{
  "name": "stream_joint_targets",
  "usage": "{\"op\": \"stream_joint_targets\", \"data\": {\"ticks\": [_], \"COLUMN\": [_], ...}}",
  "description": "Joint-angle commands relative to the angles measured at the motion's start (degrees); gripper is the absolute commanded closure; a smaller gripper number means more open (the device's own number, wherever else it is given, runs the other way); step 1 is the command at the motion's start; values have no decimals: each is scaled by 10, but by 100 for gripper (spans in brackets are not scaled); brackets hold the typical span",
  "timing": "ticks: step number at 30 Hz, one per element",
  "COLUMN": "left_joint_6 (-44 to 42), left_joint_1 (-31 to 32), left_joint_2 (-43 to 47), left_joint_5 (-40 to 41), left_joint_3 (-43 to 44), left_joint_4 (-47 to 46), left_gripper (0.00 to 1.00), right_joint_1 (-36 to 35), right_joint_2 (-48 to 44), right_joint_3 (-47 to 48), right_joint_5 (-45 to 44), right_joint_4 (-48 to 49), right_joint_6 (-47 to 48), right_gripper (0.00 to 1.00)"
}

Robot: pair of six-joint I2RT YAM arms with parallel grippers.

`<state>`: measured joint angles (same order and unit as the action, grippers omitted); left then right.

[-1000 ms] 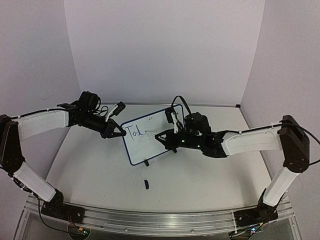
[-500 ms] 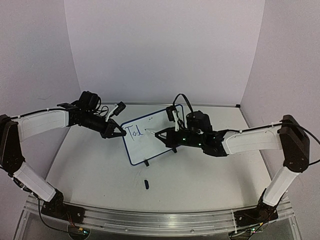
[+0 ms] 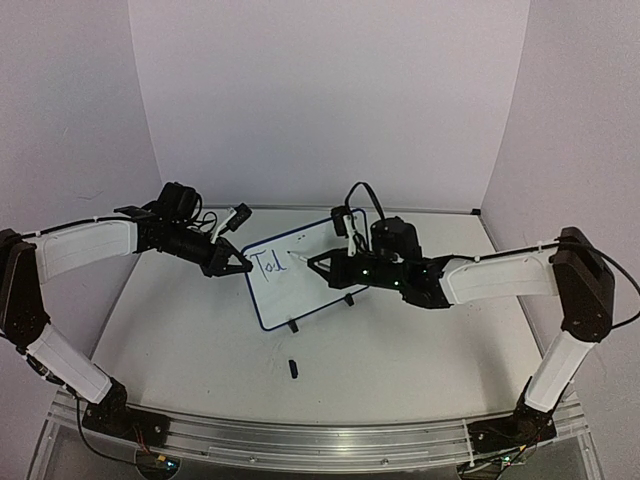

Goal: Write a sentence on the whiteboard

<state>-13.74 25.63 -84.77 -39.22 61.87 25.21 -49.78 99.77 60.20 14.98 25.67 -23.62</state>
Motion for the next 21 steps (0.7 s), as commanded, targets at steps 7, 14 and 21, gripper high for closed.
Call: {"op": "stream_joint_targets", "data": {"ticks": [7,14,21], "left_joint_6": [-14,-15,-15], "left_joint_1": [3,4,4], "left_joint_2": [-5,-5,-5], "left_joint_5": [22,23,23], "left_joint_3": [17,17,17], "left_joint_4": [32,32,32], "left_gripper": [100,100,100], "right_joint_1": [3,3,3], "right_joint_2": [28,35,25], "right_joint_3": [33,23,8], "right_joint_5": [26,26,17], "right_joint_4": [11,5,-3], "right_joint_6": [-3,-6,-4], "right_gripper": [100,100,100]}}
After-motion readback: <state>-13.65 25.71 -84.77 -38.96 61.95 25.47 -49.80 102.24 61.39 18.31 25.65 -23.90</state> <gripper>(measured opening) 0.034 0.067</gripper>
